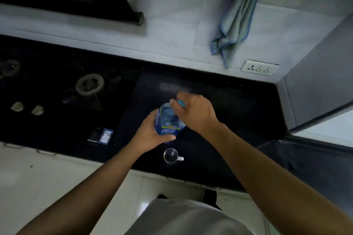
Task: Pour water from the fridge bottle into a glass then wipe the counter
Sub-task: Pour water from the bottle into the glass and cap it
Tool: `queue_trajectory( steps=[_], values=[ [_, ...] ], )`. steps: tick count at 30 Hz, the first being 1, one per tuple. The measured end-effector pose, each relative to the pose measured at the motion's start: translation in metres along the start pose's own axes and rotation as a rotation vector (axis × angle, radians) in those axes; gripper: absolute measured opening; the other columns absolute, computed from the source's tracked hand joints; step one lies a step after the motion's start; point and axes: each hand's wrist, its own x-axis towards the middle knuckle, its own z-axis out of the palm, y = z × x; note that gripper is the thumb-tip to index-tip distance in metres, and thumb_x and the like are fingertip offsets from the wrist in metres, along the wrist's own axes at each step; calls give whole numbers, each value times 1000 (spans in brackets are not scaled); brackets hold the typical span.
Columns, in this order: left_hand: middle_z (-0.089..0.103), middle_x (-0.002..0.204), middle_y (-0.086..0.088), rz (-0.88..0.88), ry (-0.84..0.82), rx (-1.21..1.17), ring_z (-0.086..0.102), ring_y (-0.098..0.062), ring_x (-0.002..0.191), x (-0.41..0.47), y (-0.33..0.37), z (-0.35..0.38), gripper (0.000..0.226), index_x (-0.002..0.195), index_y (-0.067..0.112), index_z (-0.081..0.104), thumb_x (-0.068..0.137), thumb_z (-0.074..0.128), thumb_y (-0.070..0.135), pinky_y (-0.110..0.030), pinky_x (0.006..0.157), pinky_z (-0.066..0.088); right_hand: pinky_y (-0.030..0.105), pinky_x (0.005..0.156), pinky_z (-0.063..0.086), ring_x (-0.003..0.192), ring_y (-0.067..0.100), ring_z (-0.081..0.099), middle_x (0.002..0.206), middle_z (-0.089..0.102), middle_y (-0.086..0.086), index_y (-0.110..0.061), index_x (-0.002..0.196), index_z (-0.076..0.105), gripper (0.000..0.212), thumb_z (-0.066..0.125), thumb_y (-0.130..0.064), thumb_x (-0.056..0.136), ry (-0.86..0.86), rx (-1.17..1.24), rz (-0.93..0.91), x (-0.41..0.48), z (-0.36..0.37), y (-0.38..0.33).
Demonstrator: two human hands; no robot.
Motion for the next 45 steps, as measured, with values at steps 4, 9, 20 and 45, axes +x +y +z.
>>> queue_trajectory(
  steps=[4,9,20,45],
  values=[
    [69,108,12,101,62,93,68,2,94,-1,50,-9,72,114,32,56,56,98,26,-19,81,53,35,63,41,76,38,62,73,64,11,-19,71,46,37,46,-44,99,107,44,204,3,-48,-1],
    [65,102,11,168,207,384,66,-10,91,-12,83,-4,66,104,31,57,51,90,51,-35,79,56,29,61,39,80,34,65,71,63,9,-9,65,60,62,38,-59,96,-36,-14,520,6,-76,17],
    [77,101,-2,120,-854,-403,71,-13,92,-30,120,-66,60,112,14,74,54,92,14,-28,81,58,34,49,24,50,23,32,55,32,0,-11,57,37,44,47,-30,95,302,235,-615,-30,-139,-48],
    [66,112,3,284,260,890,63,-26,100,-38,79,-19,79,122,27,59,52,84,53,-42,89,47,33,72,41,90,35,62,81,59,9,-12,77,53,54,30,-53,103,-339,110,582,-23,-60,9]
  ],
)
